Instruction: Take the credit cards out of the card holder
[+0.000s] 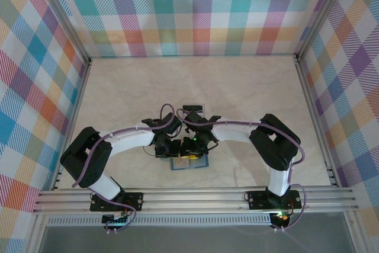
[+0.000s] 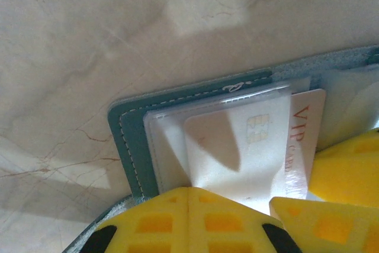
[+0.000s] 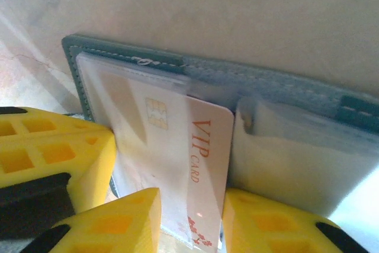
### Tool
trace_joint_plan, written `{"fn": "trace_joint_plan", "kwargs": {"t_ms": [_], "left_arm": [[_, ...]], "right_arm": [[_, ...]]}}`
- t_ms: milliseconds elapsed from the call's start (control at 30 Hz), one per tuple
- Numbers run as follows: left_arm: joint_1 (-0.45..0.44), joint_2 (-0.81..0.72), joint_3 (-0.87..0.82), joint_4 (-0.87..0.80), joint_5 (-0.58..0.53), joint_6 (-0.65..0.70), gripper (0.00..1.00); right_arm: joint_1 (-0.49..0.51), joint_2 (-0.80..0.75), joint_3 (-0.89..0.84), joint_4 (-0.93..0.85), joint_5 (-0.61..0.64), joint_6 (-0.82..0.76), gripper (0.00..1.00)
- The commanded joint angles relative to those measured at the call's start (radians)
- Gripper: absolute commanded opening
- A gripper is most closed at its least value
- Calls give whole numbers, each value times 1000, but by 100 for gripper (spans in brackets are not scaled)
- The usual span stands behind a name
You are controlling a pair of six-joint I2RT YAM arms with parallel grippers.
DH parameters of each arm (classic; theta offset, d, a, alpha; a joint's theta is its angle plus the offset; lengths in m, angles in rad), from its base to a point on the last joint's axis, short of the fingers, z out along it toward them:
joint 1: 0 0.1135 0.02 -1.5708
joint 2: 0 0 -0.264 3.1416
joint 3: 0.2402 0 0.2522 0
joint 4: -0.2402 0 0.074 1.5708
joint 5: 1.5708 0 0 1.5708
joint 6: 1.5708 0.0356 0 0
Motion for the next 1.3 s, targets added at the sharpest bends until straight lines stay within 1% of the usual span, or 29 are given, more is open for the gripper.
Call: {"fn": "trace_joint_plan", "kwargs": {"t_ms": [0, 267, 333, 433, 533, 700, 800, 900, 1133, 1267], "left_arm": [[-6, 48, -54, -22, -56, 16, 3], [-6, 49, -54, -22, -54, 14, 3], [-5, 51, -57, -20, -50, 11, 2], [-6, 49, -60, -18, -49, 10, 2], [-6, 47, -60, -17, -50, 7, 3], [-5, 43, -61, -14, -43, 4, 2], [-6, 42, -64, -15, -44, 4, 3], [-5, 37, -70, -16, -48, 7, 2], [-6, 23, -76, -10, -52, -1, 3], [-6, 20, -64, -24, -56, 9, 2]], "right_arm": [[-2, -26, -41, 81, -49, 4, 33], [-23, -146, -169, 278, -85, 62, 26], [-33, -161, -205, 334, -100, 79, 23], [-45, -161, -236, 386, -113, 96, 18], [-49, -150, -248, 401, -110, 100, 14], [-51, -115, -250, 440, -127, 100, 13], [-51, -100, -249, 434, -119, 97, 9], [-51, -116, -250, 382, -77, 86, 6], [-51, -200, -185, 5, 114, -3, 1], [-49, -219, -121, -142, 188, -51, 0]]}}
